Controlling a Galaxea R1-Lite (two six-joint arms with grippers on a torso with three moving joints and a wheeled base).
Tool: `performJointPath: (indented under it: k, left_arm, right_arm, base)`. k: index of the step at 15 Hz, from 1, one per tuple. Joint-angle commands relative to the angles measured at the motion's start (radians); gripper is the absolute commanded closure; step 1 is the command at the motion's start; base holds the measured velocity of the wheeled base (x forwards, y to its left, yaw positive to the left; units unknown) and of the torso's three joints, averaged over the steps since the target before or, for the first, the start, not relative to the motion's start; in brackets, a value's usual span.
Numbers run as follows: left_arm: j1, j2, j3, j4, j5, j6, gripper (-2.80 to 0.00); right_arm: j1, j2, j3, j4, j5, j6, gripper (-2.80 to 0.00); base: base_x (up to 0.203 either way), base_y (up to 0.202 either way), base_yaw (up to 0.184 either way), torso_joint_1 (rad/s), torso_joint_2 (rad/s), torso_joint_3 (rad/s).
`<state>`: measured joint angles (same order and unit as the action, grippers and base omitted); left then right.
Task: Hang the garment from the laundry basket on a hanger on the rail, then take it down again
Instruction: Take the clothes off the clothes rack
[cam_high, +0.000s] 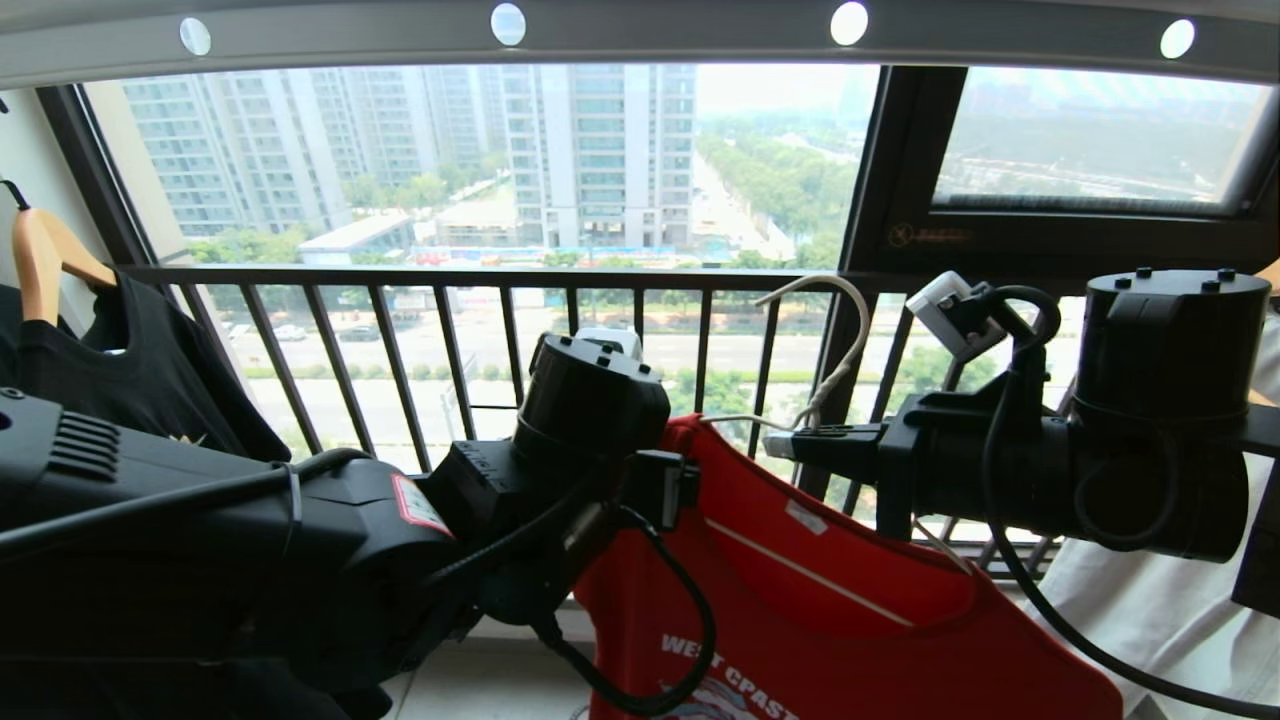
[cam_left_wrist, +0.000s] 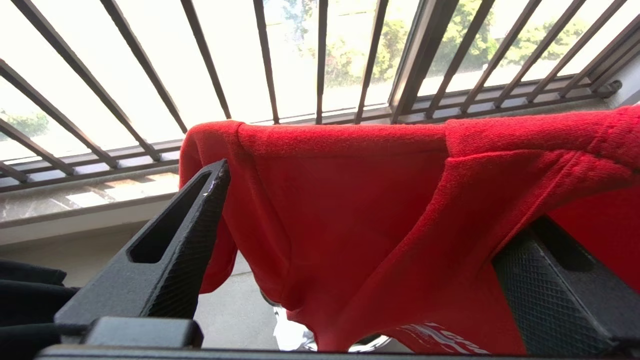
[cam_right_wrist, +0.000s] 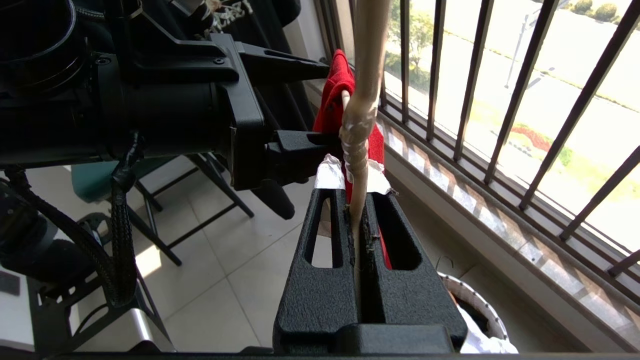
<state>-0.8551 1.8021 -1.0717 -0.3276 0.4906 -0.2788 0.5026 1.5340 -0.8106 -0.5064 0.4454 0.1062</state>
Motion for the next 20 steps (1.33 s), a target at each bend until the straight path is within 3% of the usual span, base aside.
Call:
performJointPath:
  k: [1, 8, 9, 20]
  left_arm:
    - [0.034, -0.001, -0.003, -0.002, 0.003, 0.011, -2.8]
    - [0.036, -0.006, 0.003, -0.042, 0.002, 0.029, -2.8]
    - [0.036, -0.007, 0.003, -0.042, 0.002, 0.029, 0.0]
    - [0.033, -0.031, 0.004, -0.041, 0.002, 0.03, 0.0]
  right_arm:
    - [-0.009, -0.002, -0.001, -0.012, 0.001, 0.001, 0.0]
    - [-0.048, 0.008, -0.018, -0.018, 0.001, 0.003, 0.0]
    - [-0.051, 0.01, -0.02, -0.018, 0.001, 0.003, 0.0]
    - [-0.1, 0.042, -0.048, -0.017, -0.013, 0.003, 0.0]
  base:
    - [0.0, 0.0, 0.0, 0.0, 0.0, 0.0]
    - [0.0, 0.0, 0.0, 0.0, 0.0, 0.0]
    - [0.0, 0.0, 0.0, 0.0, 0.0, 0.0]
    - [0.0, 0.0, 0.0, 0.0, 0.0, 0.0]
